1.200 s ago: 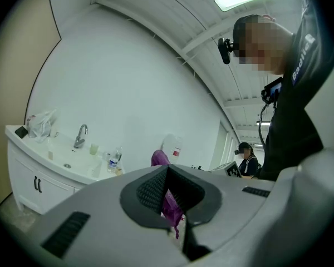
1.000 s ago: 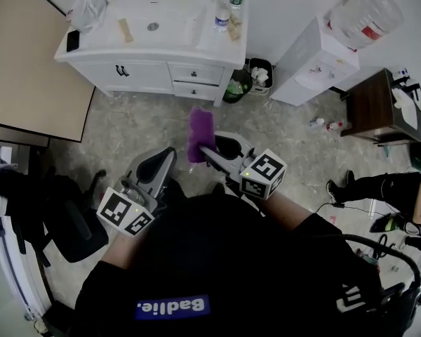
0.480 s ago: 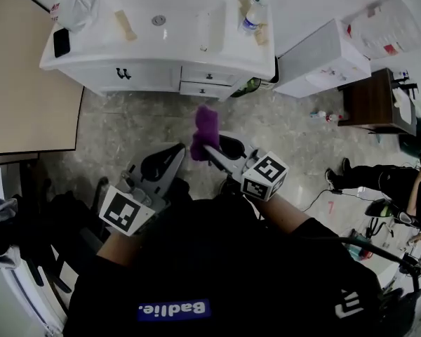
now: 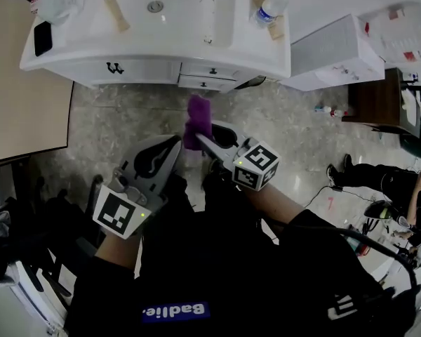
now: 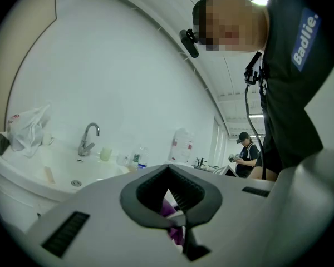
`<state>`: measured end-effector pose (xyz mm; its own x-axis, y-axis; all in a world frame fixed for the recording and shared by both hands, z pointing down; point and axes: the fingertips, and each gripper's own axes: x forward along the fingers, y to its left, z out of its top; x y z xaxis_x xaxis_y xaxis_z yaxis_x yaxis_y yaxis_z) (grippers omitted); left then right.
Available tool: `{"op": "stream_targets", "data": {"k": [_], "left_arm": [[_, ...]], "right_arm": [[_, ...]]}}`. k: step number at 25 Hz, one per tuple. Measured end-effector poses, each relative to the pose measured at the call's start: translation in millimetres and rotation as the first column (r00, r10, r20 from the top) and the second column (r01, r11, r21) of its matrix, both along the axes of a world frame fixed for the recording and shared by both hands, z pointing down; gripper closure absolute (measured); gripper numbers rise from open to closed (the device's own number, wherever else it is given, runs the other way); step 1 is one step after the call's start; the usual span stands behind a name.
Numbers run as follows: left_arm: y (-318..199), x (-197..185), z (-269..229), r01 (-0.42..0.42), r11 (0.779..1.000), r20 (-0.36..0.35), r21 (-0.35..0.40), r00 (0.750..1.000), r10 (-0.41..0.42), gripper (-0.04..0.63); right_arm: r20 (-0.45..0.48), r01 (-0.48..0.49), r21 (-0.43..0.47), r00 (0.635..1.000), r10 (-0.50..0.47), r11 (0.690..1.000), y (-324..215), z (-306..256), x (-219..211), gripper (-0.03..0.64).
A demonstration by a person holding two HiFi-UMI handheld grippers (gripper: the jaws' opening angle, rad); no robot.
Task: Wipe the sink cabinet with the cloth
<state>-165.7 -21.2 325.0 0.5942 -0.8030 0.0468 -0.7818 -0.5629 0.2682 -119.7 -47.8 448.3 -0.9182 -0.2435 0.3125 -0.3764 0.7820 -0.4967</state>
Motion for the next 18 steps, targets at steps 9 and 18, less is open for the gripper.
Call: {"op": "stream_targets", "data": {"k": [9,18], "left_arm": [[-36.1,7.8,88.7,0.097,0.995,0.018,0.003,0.995,-0.097,0.594],[-51.4,22.7,168.0,0.101,0.995,0.030,0.006,0.994,-0.101,0.594]], "right_arm": [[-0.003,-0.034,-0.063,0.999,0.034,0.997,-77.7,152.4,-18.2,0.505],[0.036,-0.097,-0.094,0.994,0.101,0.991,-145.2,258.1,-39.8,0.505]]}}
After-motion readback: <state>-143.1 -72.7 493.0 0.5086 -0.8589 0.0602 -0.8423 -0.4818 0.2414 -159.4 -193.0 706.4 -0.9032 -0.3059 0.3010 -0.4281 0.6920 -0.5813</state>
